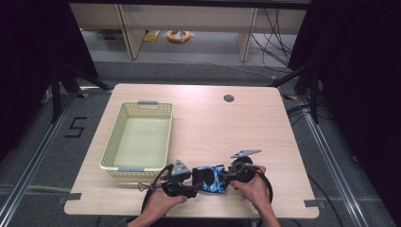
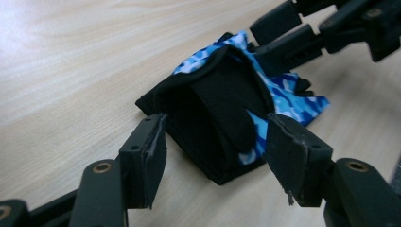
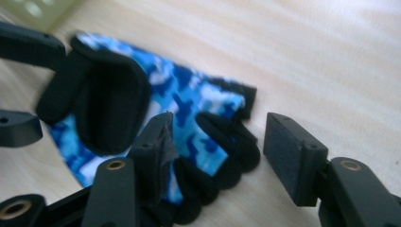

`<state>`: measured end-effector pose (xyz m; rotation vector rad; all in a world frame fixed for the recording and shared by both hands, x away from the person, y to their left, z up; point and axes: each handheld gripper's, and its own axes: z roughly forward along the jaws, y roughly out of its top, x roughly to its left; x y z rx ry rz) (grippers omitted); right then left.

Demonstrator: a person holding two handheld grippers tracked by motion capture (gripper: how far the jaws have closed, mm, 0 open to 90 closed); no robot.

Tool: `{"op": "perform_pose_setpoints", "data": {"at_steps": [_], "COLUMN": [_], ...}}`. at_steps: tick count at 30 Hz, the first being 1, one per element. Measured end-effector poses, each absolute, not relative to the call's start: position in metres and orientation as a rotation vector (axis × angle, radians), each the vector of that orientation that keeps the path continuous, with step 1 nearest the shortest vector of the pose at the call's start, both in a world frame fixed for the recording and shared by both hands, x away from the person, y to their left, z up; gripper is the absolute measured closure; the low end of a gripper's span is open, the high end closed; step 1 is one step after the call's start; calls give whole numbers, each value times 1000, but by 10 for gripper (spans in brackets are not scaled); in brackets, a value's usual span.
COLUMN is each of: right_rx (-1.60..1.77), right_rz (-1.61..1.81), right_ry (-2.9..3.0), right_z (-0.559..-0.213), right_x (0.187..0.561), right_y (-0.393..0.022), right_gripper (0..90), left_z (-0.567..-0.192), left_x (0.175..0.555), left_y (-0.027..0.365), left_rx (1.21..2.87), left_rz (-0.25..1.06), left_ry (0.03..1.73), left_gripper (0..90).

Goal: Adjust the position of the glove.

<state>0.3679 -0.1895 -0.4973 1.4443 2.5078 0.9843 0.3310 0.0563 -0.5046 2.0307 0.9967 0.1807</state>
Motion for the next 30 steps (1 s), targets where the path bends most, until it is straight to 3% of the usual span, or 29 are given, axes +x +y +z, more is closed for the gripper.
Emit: {"op": "perform_pose_setpoints", "data": {"at_steps": [9, 10, 14, 30], "right_rx": [1348, 1343, 1373, 1336], "right_rz": [956, 976, 1045, 1083], "right_ry": [2565, 2584, 2580, 2589], "right_z": [-497, -498, -502, -503], "right_x": [366, 365, 364, 363], "right_y": [-187, -187, -188, -190], "right_gripper": [553, 651, 753, 800], "left_z": [-515, -514, -516, -514], "left_x": [336, 336, 335, 335], "left_y": [53, 51, 51, 58], "left_rx": [2043, 2063, 2062, 2026], "left_rz": [149, 159, 179, 202], "left_ry": [1028, 1007, 985, 950], "left_gripper": [392, 404, 460, 756]}}
